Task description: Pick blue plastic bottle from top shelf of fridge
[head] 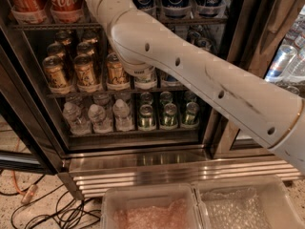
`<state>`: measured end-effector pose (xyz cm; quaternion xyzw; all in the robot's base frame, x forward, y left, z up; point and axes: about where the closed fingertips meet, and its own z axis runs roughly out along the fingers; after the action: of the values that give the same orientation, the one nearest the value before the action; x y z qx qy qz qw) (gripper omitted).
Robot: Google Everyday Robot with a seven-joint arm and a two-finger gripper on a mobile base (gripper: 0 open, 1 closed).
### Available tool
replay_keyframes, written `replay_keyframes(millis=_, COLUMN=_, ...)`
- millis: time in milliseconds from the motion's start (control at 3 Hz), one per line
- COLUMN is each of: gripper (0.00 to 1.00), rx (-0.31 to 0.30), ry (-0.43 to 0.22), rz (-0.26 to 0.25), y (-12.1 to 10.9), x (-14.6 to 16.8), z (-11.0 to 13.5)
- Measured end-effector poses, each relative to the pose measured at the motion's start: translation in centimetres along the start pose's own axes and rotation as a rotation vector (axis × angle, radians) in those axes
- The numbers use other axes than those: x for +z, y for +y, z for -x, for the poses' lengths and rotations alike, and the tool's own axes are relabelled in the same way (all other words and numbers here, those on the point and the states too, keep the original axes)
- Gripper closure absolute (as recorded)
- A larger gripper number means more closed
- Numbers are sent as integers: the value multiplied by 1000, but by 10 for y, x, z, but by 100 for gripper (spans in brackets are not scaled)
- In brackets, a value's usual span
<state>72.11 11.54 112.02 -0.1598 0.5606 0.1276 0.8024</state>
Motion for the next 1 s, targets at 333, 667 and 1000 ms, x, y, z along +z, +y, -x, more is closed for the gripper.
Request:
replay_keyframes(millis=333, gripper=100, rx=-13, ry=-16, rz=29, y=6, x=-9, z=14)
replay_keyframes(millis=667, gripper=100, rx=-27, ry=-30, rz=57, y=12, x=-15, z=26)
replay_keyframes(millis=1000, gripper=100, rx=-25, ry=-2, rz=107, y=23, x=-31, z=26)
